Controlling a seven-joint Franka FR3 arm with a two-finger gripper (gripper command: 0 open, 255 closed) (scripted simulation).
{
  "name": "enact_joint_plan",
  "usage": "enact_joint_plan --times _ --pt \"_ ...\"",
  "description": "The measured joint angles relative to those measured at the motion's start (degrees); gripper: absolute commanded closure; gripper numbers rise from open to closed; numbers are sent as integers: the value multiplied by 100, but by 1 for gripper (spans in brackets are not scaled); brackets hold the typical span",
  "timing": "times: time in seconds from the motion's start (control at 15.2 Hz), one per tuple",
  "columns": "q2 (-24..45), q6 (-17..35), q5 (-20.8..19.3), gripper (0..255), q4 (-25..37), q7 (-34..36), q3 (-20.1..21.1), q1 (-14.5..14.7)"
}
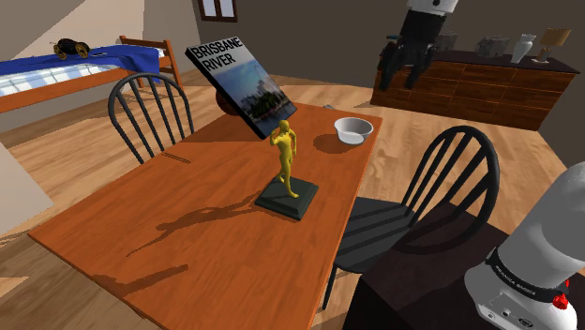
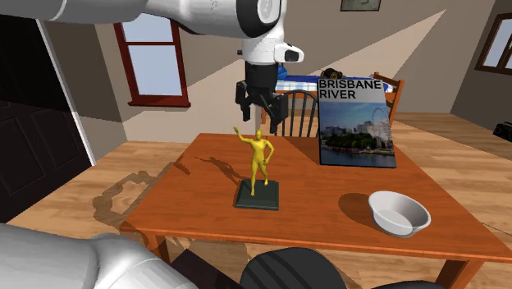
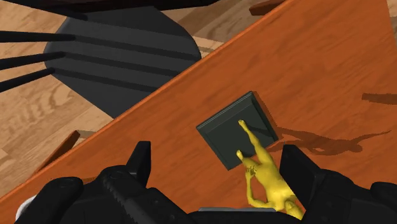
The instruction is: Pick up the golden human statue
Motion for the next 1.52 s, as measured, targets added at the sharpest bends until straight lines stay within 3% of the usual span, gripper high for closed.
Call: enact_joint_plan --times 0.53,1.06,1.52 --pt "1813 358 -99 0 1212 781 558 101" --pt "3674 317 -489 0 2804 1519 889 271" --pt "5692 -260 -949 0 5089 2143 987 678"
